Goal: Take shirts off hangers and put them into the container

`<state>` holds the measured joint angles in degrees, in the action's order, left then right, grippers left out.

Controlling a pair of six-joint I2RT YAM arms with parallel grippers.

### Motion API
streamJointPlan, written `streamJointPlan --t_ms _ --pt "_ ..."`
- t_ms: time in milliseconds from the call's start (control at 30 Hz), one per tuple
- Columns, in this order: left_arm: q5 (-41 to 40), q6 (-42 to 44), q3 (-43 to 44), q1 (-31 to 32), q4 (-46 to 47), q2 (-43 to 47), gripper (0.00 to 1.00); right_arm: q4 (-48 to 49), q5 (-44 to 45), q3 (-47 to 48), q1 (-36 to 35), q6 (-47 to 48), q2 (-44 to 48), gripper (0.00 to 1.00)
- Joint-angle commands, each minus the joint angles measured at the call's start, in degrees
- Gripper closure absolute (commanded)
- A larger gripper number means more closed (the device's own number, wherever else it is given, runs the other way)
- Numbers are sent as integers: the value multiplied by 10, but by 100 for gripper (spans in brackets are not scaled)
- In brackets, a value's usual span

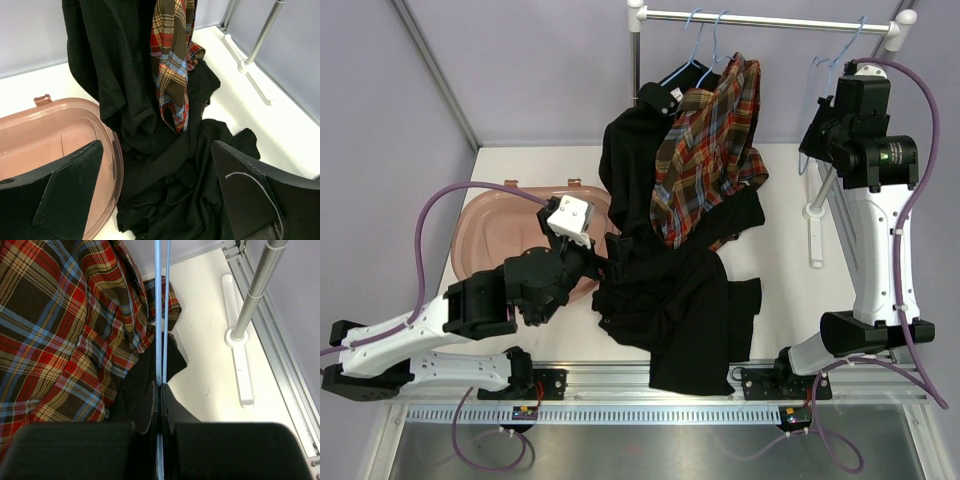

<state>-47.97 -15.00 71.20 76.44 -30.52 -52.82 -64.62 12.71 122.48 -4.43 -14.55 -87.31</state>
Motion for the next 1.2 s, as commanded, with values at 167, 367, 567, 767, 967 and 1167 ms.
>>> streamJointPlan --t_ms 167,367,567,767,967,1167 --pt "23 64 4 -16 66 -14 2 59 -29 -69 4 -7 90 46" --pt "117 114 -1 -110 136 -51 4 47 -45 -44 -21 -7 139 30" --pt "324 169 74 -246 164 -129 9 20 -106 -9 -70 -13 173 27" --pt "448 183 213 -307 136 -246 14 33 -167 -64 -96 -19 247 27" --pt "476 179 279 -319 122 -312 16 38 -181 -104 -97 0 296 27" --pt "499 181 337 -321 115 -373 16 34 -197 -120 -97 11 318 28"
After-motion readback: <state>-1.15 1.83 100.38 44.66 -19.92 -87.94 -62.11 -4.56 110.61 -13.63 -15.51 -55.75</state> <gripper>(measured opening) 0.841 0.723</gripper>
